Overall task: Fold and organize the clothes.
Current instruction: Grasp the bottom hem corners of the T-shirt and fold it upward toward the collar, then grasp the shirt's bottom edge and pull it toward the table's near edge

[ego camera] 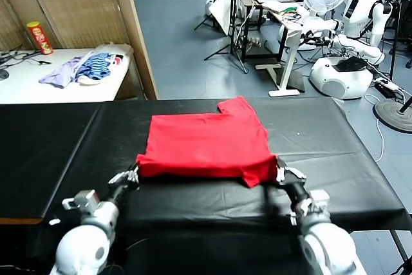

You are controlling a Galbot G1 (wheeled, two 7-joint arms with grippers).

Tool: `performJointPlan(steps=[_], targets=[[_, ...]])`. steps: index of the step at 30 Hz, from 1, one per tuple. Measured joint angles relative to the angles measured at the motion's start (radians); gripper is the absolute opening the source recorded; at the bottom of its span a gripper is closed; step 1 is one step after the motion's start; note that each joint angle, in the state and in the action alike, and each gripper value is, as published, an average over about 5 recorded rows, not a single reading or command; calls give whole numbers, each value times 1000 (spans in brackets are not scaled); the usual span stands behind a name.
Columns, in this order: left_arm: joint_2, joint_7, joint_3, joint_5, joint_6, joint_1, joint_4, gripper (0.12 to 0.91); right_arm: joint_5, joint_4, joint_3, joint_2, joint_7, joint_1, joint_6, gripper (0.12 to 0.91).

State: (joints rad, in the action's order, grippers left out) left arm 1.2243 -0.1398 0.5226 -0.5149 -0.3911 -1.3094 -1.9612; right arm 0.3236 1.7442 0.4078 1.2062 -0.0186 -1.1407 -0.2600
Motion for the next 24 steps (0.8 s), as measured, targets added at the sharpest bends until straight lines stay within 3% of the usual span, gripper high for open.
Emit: performJointPlan(steps=[4, 6, 8, 11, 17, 20, 24], targets=[[1, 5, -8, 12, 0, 33, 45, 149, 18, 44, 18, -22, -3, -32, -26, 480], [1, 8, -8, 16, 0, 37, 53, 206, 22, 83, 30, -33, -1, -59, -40, 580], [-2, 9, -7, 18, 1, 36, 54, 301, 22, 122, 41, -42, 1, -90, -46, 690], [-7, 12, -2, 20, 1, 27, 51, 469, 21, 161, 53, -48, 2, -139, -44, 779], [-14, 22, 2, 9, -6, -20, 24, 756, 13, 170, 51, -39, 6, -191, -38, 792], [-13, 23, 4, -16, -18, -40, 21, 793, 0, 158, 47, -31, 10, -198, -38, 744], [-10, 24, 8, -43, -29, -50, 27, 790, -15, 131, 40, -21, 12, -201, -41, 605]])
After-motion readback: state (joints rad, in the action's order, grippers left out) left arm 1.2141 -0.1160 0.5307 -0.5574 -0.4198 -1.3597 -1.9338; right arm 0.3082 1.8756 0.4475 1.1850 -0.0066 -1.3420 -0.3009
